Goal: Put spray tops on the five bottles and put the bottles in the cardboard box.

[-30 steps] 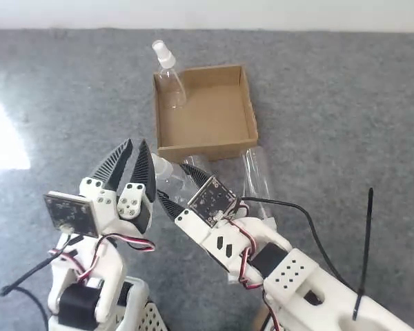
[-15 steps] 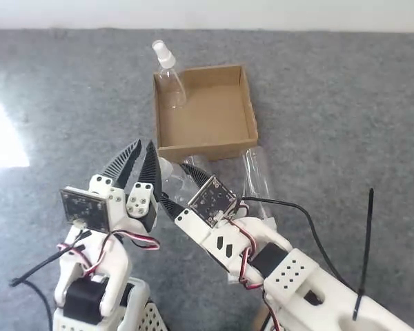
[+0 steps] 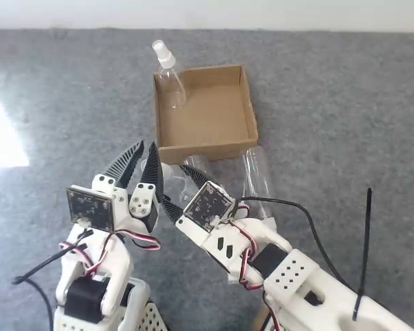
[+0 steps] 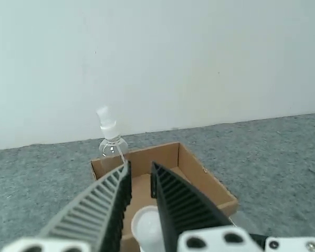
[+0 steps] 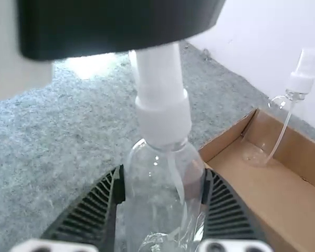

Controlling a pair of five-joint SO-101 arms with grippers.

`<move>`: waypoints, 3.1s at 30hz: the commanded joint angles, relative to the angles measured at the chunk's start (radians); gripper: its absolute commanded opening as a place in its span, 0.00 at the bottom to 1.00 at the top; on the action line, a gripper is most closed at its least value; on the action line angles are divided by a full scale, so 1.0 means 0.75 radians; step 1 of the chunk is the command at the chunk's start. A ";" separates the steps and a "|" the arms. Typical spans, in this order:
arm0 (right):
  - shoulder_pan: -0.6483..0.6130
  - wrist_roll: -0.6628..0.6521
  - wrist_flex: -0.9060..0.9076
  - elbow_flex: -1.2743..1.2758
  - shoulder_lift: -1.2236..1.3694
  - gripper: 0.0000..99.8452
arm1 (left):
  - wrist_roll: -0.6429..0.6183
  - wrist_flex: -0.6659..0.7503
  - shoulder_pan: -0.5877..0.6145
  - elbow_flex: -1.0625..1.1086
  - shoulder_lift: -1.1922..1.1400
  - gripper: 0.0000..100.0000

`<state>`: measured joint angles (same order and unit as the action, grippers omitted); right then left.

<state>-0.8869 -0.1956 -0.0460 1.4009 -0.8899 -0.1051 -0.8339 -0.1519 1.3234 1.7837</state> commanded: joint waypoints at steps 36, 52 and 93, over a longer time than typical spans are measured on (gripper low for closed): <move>-0.003 -0.025 -0.034 0.004 -0.044 0.09 | 0.070 -0.072 0.198 -0.038 -0.010 0.06; -0.003 -0.027 -0.030 0.000 -0.044 0.09 | 0.198 -0.070 0.045 0.028 -0.016 0.06; -0.001 -0.025 -0.021 0.010 -0.044 0.09 | 0.125 -0.025 0.139 -0.152 -0.008 0.06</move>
<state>-0.8838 -0.2048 -0.0476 1.4147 -0.8899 0.0008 -0.8370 -0.0537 1.2866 1.7837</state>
